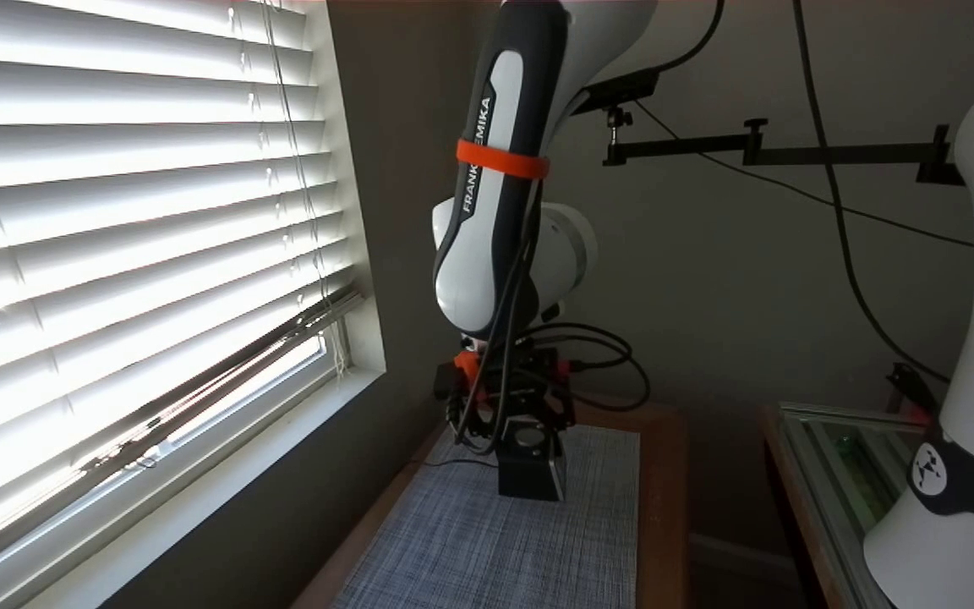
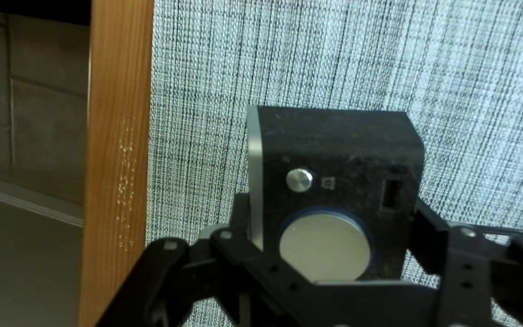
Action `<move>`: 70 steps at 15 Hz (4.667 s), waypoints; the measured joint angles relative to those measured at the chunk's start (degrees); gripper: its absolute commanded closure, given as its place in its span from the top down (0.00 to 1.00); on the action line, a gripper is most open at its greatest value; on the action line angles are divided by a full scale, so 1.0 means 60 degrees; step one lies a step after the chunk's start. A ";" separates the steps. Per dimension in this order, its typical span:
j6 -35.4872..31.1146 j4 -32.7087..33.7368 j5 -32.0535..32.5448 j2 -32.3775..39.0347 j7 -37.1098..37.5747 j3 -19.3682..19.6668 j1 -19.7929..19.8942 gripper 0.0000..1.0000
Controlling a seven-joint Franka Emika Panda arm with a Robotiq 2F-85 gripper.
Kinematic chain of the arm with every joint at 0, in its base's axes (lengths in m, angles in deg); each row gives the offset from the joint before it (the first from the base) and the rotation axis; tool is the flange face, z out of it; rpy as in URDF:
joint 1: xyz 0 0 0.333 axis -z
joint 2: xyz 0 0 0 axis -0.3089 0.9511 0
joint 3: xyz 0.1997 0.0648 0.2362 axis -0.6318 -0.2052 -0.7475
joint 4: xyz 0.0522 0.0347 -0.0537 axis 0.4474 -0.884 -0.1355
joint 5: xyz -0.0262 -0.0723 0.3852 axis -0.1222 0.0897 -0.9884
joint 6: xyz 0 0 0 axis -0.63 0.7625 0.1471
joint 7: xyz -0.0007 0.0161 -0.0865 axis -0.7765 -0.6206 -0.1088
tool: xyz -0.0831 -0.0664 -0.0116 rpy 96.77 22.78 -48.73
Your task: Put the alarm clock in the middle of the placemat.
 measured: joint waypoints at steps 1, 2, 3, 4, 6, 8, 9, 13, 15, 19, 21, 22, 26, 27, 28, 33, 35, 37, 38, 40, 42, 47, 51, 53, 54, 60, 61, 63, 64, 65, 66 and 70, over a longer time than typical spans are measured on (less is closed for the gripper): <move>0.0000 -0.0135 -0.0013 -0.0143 0.0026 -0.0033 0.0001 0.56; 0.0000 -0.0261 -0.0053 -0.0276 0.0029 -0.0075 0.0009 0.56; 0.0000 -0.0369 -0.0129 -0.0401 0.0029 -0.0124 0.0016 0.56; 0.0000 -0.0471 -0.0203 -0.0514 0.0029 -0.0173 0.0019 0.56; 0.0002 -0.0642 -0.0331 -0.0706 0.0029 -0.0256 0.0026 0.56; 0.0010 -0.0768 -0.0397 -0.0829 0.0030 -0.0318 0.0031 0.56; -0.0004 -0.0813 -0.0459 -0.0838 0.0030 -0.0391 0.0038 0.56; -0.0104 -0.0845 -0.0873 -0.0560 0.0113 -0.0879 0.0033 0.56; -0.0221 -0.0824 -0.1063 -0.0360 0.0161 -0.1027 0.0033 0.56; -0.0788 -0.0793 -0.1114 -0.0024 0.0368 -0.0944 0.0037 0.56; -0.1111 -0.0768 -0.1115 0.0081 0.0418 -0.0832 0.0045 0.56; -0.1253 -0.0753 -0.1119 0.0127 0.0426 -0.0793 0.0054 0.56; -0.1511 -0.0687 -0.1123 0.0273 0.0442 -0.0760 0.0056 0.56; -0.1529 -0.0665 -0.1123 0.0308 0.0443 -0.0760 0.0054 0.56; -0.1544 -0.0635 -0.1124 0.0343 0.0445 -0.0760 0.0052 0.56; -0.1570 -0.0431 -0.1131 0.0554 0.0484 -0.0764 0.0047 0.56; -0.1570 -0.0302 -0.1137 0.0722 0.0520 -0.0785 0.0047 0.56; -0.1570 -0.0153 -0.1150 0.0924 0.0572 -0.0818 0.0046 0.56; -0.1570 -0.0072 -0.1164 0.1028 0.0597 -0.0834 0.0044 0.56; -0.1570 0.0052 -0.1193 0.1167 0.0655 -0.0845 0.0031 0.56; -0.1570 0.0130 -0.1220 0.1217 0.0712 -0.0845 0.0027 0.56; -0.1570 0.0261 -0.1247 0.1315 0.0768 -0.0869 0.0027 1.00; -0.1570 0.0269 -0.1250 0.1300 0.0769 -0.0873 0.0017 1.00; -0.1570 0.0263 -0.1250 0.1235 0.0769 -0.0873 0.0006 1.00; -0.1570 0.0245 -0.1250 0.1168 0.0769 -0.0855 -0.0019 1.00; -0.1559 -0.0187 -0.1190 0.0152 0.0784 -0.0348 -0.0542 1.00; -0.1558 -0.0290 -0.1128 -0.0074 0.0822 -0.0184 -0.0695 1.00; -0.1554 -0.0486 -0.0899 -0.0511 0.0997 0.0148 -0.0996 1.00; -0.1553 -0.0582 -0.0721 -0.0727 0.1131 0.0302 -0.1140 1.00; -0.1543 -0.0672 -0.0500 -0.0937 0.1278 0.0451 -0.1264 1.00; -0.1522 -0.0745 -0.0239 -0.1131 0.1449 0.0593 -0.1366 1.00; -0.0979 -0.0944 0.0934 -0.1925 0.2058 0.0875 -0.1465 1.00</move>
